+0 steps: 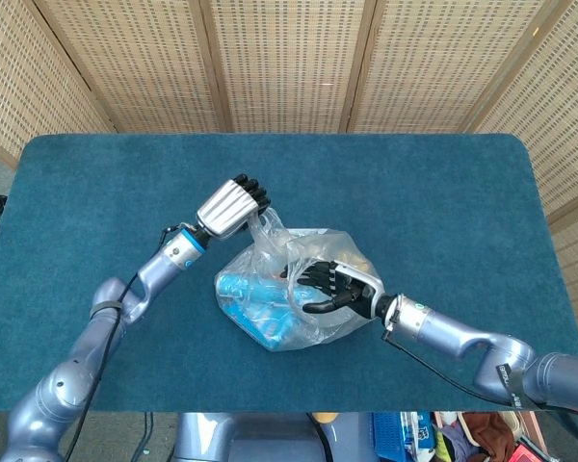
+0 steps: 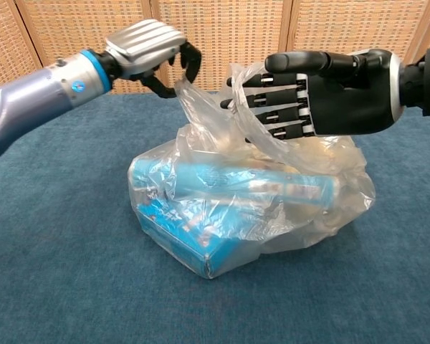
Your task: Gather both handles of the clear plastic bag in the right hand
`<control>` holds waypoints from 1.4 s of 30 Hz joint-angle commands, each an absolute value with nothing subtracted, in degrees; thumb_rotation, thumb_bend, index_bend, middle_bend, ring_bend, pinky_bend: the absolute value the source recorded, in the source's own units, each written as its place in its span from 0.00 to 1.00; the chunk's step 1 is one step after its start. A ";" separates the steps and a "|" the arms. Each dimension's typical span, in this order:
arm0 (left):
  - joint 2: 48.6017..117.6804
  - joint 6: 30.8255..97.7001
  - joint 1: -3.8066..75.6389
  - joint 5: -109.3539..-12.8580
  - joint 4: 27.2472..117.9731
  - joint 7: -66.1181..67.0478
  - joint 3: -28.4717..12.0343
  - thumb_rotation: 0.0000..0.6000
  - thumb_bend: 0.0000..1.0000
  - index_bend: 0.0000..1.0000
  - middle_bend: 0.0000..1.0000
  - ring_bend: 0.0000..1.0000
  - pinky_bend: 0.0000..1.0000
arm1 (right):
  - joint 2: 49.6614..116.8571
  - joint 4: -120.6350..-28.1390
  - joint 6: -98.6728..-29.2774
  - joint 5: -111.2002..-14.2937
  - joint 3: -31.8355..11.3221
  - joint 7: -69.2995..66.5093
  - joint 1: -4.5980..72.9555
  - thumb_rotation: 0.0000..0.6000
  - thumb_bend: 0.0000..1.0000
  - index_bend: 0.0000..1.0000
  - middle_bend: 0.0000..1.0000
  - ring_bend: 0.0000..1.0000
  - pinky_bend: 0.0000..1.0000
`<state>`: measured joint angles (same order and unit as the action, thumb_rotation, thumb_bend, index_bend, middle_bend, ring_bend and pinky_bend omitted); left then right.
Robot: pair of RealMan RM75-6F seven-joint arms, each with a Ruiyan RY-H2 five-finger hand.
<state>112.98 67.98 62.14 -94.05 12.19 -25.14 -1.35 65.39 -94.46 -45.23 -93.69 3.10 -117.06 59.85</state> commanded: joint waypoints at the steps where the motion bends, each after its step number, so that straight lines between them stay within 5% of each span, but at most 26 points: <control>1: 110.17 70.87 59.17 -95.20 14.09 -26.90 0.52 1.00 0.43 0.57 0.51 0.40 0.42 | 65.34 -94.77 -45.18 -93.48 3.10 -116.54 59.68 1.00 0.04 0.23 0.23 0.03 0.00; 10: 105.73 79.01 51.96 -96.70 19.61 -28.57 3.31 1.00 0.43 0.57 0.50 0.40 0.41 | 65.99 -95.65 -44.01 -92.24 2.28 -114.67 59.81 1.00 0.05 0.23 0.23 0.03 0.00; 26: 101.98 79.74 45.53 -96.87 31.27 -31.08 5.38 1.00 0.42 0.53 0.48 0.39 0.40 | 67.58 -94.06 -43.41 -92.22 1.38 -115.48 59.67 1.00 0.05 0.23 0.23 0.03 0.00; 34: 104.58 81.62 45.91 -94.55 30.10 -25.94 1.17 1.00 0.41 0.25 0.20 0.17 0.25 | 67.78 -93.54 -44.14 -93.01 1.45 -116.77 59.46 1.00 0.05 0.23 0.24 0.03 0.00; 42: 109.54 78.73 49.12 -93.58 25.13 -21.93 -1.01 1.00 0.41 0.12 0.02 0.04 0.19 | 67.81 -93.20 -44.67 -93.67 1.86 -117.57 59.34 1.00 0.05 0.23 0.24 0.03 0.00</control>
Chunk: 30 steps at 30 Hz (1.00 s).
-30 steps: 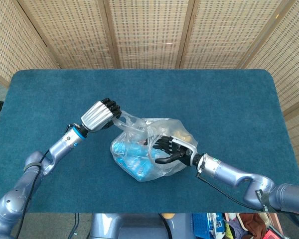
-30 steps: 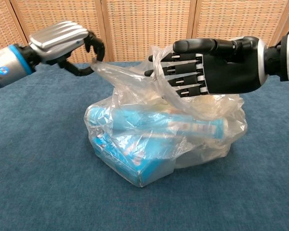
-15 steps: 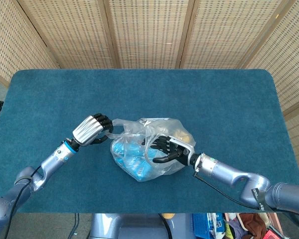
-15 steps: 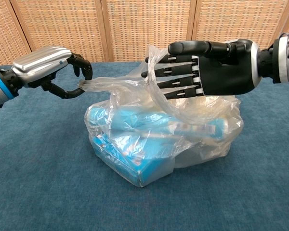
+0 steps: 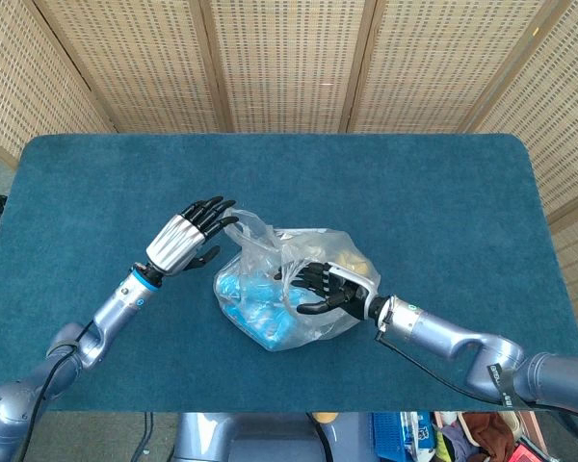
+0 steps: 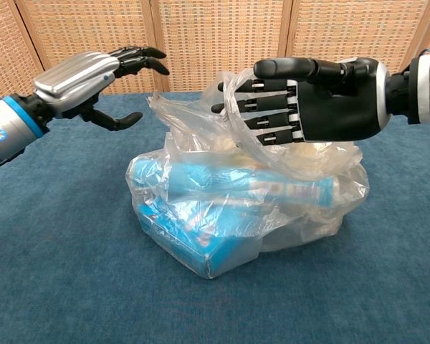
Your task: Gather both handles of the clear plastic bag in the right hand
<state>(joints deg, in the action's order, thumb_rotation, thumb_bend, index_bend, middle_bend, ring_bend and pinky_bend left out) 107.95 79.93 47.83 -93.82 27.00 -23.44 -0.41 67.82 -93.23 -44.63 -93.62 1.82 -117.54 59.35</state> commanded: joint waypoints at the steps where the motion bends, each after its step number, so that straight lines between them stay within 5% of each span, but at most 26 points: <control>1: 110.05 78.15 49.52 -93.56 24.44 -21.52 -1.07 1.00 0.41 0.08 0.00 0.03 0.17 | 67.78 -93.18 -44.73 -93.71 1.89 -117.60 59.34 1.00 0.05 0.23 0.24 0.03 0.00; 5: 111.27 74.76 50.63 -93.22 22.70 -20.82 -1.03 1.00 0.41 0.00 0.00 0.00 0.15 | 67.62 -93.12 -44.93 -93.77 2.00 -117.72 59.29 1.00 0.05 0.23 0.24 0.03 0.00; 30: 123.06 59.13 62.69 -83.80 10.37 -18.80 -10.04 1.00 0.41 0.00 0.00 0.00 0.16 | 67.48 -91.66 -45.26 -94.14 2.27 -119.43 59.68 1.00 0.05 0.23 0.24 0.04 0.00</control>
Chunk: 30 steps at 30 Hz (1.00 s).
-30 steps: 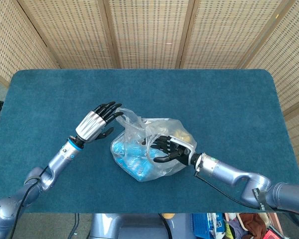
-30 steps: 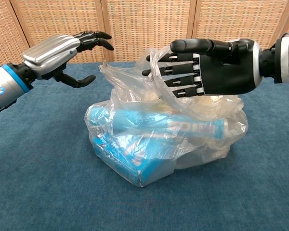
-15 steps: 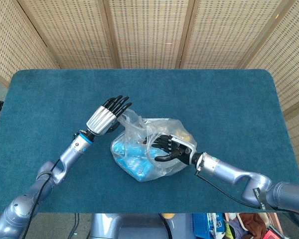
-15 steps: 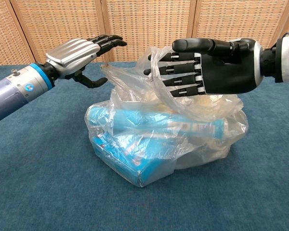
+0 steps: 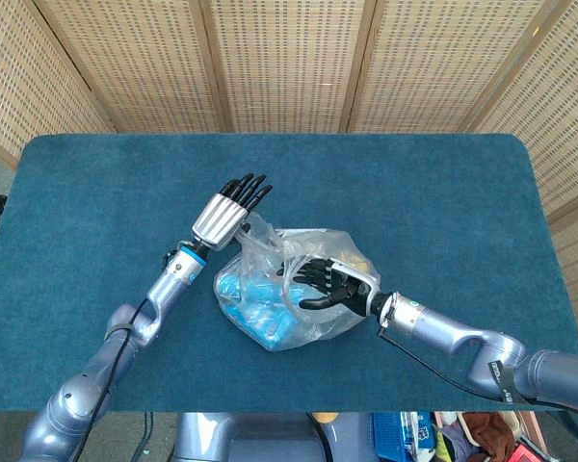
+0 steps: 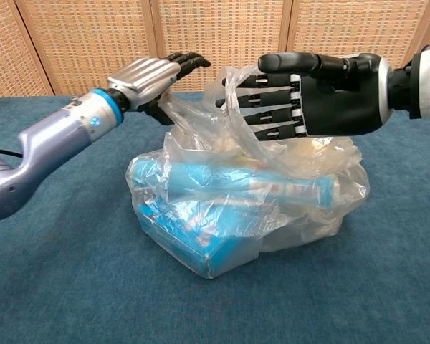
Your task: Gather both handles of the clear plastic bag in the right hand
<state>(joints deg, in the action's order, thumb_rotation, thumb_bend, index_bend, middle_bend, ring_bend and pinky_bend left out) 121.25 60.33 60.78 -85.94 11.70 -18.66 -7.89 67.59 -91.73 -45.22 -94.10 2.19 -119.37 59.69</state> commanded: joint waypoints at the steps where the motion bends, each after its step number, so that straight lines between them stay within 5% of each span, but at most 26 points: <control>1: 123.41 59.27 63.07 -83.24 10.21 -19.03 -10.64 1.00 0.42 0.00 0.00 0.00 0.16 | 67.40 -91.62 -45.28 -94.15 2.32 -119.48 59.66 1.00 0.05 0.23 0.24 0.04 0.00; 18: 124.57 67.62 65.61 -74.34 10.83 -32.18 -20.14 1.00 0.43 0.00 0.00 0.01 0.20 | 67.23 -90.46 -45.94 -94.23 2.87 -120.44 59.23 1.00 0.05 0.23 0.25 0.05 0.00; 30: 122.11 71.86 62.61 -74.45 14.96 -45.95 -20.07 1.00 0.37 0.00 0.00 0.07 0.25 | 66.83 -90.71 -46.17 -93.71 2.85 -119.90 58.88 1.00 0.05 0.23 0.25 0.05 0.00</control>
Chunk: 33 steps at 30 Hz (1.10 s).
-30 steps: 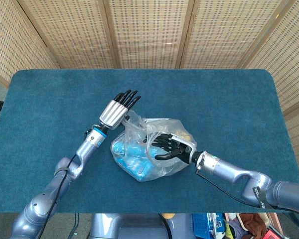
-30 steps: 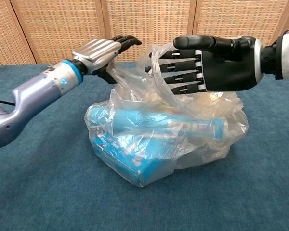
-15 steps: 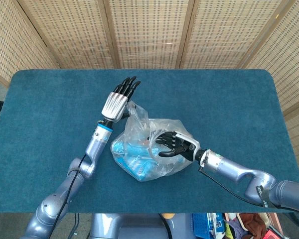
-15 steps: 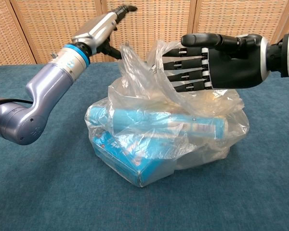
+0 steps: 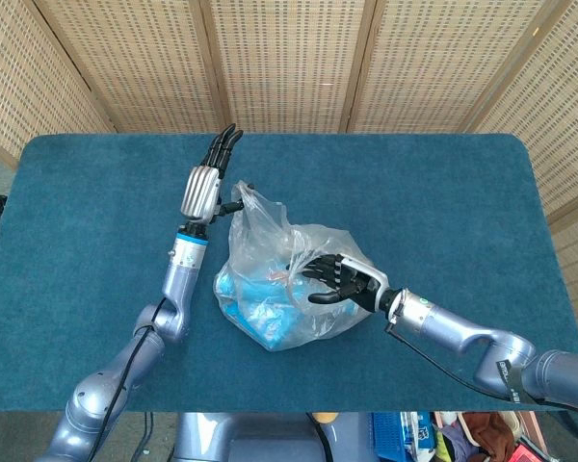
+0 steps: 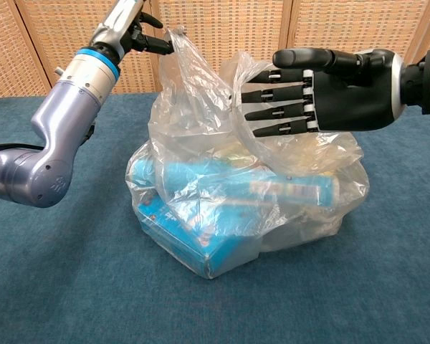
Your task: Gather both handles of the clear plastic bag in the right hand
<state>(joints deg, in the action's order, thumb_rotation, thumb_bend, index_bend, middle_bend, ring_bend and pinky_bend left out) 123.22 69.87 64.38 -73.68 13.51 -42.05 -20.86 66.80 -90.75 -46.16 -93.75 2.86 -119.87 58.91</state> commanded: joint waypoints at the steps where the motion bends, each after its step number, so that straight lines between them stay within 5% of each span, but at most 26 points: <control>1: 121.82 72.29 62.12 -74.63 15.36 -47.07 -19.88 1.00 0.35 0.00 0.00 0.07 0.25 | 66.87 -90.68 -46.19 -93.66 2.82 -119.95 58.86 1.00 0.05 0.23 0.25 0.05 0.00; 9: 119.25 78.92 59.23 -77.01 17.23 -52.78 -18.14 1.00 0.13 0.00 0.00 0.10 0.25 | 66.42 -91.46 -45.93 -93.26 2.52 -118.94 58.87 1.00 0.05 0.23 0.25 0.05 0.00; 21: 117.85 82.46 58.79 -78.85 19.00 -53.51 -17.02 1.00 0.46 0.00 0.00 0.11 0.25 | 65.34 -93.41 -45.53 -92.10 1.89 -116.60 58.52 1.00 0.05 0.23 0.25 0.05 0.00; 33: 114.80 89.92 58.92 -85.52 17.33 -47.21 -11.45 1.00 0.45 0.00 0.00 0.11 0.25 | 63.86 -96.12 -45.13 -89.48 -1.24 -115.68 58.78 1.00 0.05 0.23 0.25 0.05 0.00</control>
<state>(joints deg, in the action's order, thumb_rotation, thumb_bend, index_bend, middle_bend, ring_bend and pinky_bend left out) 115.31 89.31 58.86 -84.88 17.57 -47.88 -12.05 64.26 -95.70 -45.00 -89.82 -0.77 -115.49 58.73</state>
